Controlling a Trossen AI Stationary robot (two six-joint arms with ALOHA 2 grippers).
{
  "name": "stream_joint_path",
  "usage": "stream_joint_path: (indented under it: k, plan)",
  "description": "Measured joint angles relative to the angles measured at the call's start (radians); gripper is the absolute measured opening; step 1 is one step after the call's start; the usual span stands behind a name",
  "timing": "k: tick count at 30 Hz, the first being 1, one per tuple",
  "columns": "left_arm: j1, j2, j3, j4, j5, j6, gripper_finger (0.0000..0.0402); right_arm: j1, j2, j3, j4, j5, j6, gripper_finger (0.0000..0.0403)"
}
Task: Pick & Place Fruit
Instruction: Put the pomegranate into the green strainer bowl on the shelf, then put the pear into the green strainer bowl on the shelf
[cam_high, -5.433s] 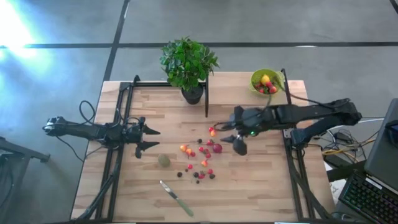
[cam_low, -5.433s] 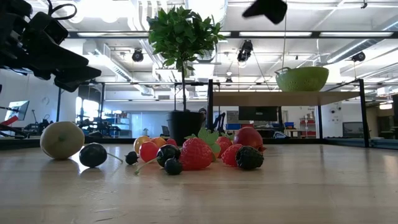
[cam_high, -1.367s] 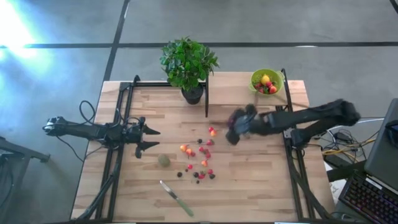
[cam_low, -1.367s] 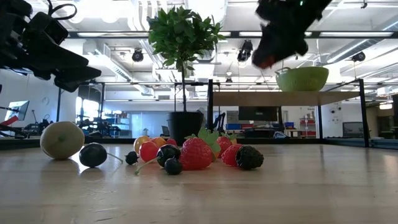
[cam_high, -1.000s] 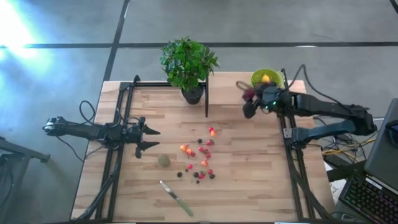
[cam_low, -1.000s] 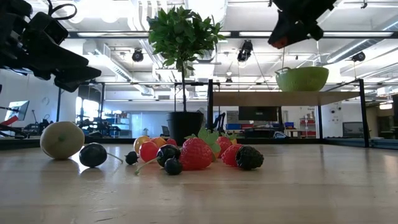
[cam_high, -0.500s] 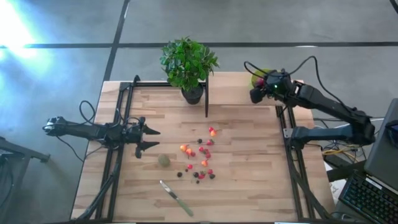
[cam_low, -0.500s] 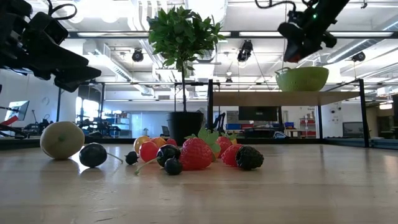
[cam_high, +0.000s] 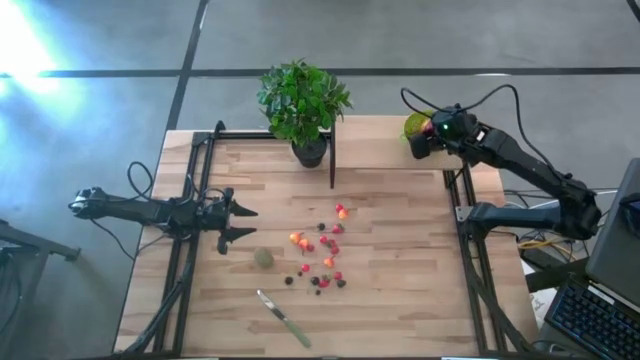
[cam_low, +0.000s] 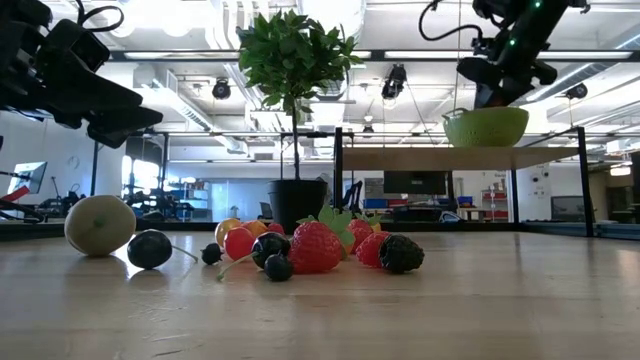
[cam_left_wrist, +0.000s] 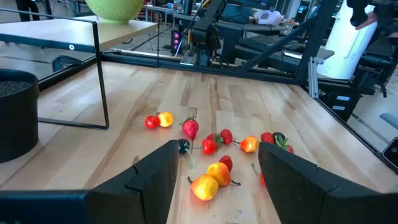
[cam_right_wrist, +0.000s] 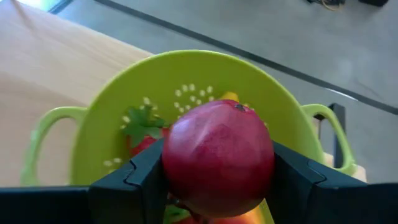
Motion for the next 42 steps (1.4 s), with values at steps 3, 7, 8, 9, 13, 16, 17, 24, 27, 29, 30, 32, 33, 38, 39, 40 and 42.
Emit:
stream_joint_path:
  k: [3, 7, 8, 9, 13, 16, 17, 24, 27, 29, 30, 32, 33, 38, 39, 40, 42]
  plan:
    - [0.0, 0.0, 0.0, 0.0, 0.0, 0.0, 0.0229, -0.027, 0.0, 0.0, -0.011, -0.001, 0.001, 0.0197]
    - [0.0, 0.0, 0.0, 0.0, 0.0, 0.0, 0.0229, -0.052, 0.001, 0.0, -0.034, -0.002, 0.002, 0.0208]
    - [0.0, 0.0, 0.0, 0.0, 0.0, 0.0, 0.0229, -0.056, 0.001, 0.0, -0.041, -0.002, 0.002, 0.0212]
    - [0.0, 0.0, 0.0, 0.0, 0.0, 0.0, 0.0229, -0.057, 0.001, 0.0, -0.046, -0.003, 0.001, 0.0215]
    - [0.0, 0.0, 0.0, 0.0, 0.0, 0.0, 0.0229, -0.057, 0.001, 0.0, -0.049, -0.003, -0.005, 0.0228]
    - [0.0, 0.0, 0.0, 0.0, 0.0, 0.0, 0.0229, -0.057, 0.002, 0.0, -0.049, -0.003, -0.02, 0.0239]
    - [0.0, 0.0, 0.0, 0.0, 0.0, 0.0, 0.0229, -0.057, 0.002, 0.0, -0.049, -0.002, -0.028, 0.0244]
    - [0.0, 0.0, 0.0, 0.0, 0.0, 0.0, 0.0229, -0.057, 0.002, 0.0, -0.024, 0.005, -0.069, 0.0273]
    - [0.0, 0.0, 0.0, 0.0, 0.0, 0.0, 0.0229, -0.056, 0.0, 0.006, -0.007, 0.005, -0.111, 0.0283]
    - [0.0, 0.0, 0.0, 0.0, 0.0, 0.0, 0.0229, -0.056, 0.0, 0.021, -0.003, 0.005, -0.114, 0.0289]
    - [0.0, 0.0, 0.0, 0.0, 0.0, 0.0, 0.0229, -0.056, -0.001, 0.029, -0.002, 0.005, -0.115, 0.0292]
    - [0.0, 0.0, 0.0, 0.0, 0.0, 0.0, 0.0229, -0.056, -0.001, 0.049, -0.004, 0.005, -0.115, 0.0296]
    - [0.0, 0.0, 0.0, 0.0, 0.0, 0.0, 0.0229, -0.056, -0.001, 0.061, -0.004, 0.005, -0.115, 0.0298]
    - [0.0, 0.0, 0.0, 0.0, 0.0, 0.0, 0.0229, -0.028, -0.002, 0.127, -0.004, -0.059, -0.115, 0.0304]
    - [0.0, 0.0, 0.0, 0.0, 0.0, 0.0, 0.0229, -0.018, -0.002, 0.141, -0.004, -0.078, -0.115, 0.0304]
    - [0.0, 0.0, 0.0, 0.0, 0.0, 0.0, 0.0229, -0.005, -0.002, 0.156, -0.002, -0.1, -0.115, 0.0302]
    - [0.0, 0.0, 0.0, 0.0, 0.0, 0.0, 0.0229, 0.028, -0.003, 0.178, 0.012, -0.15, -0.114, 0.0296]
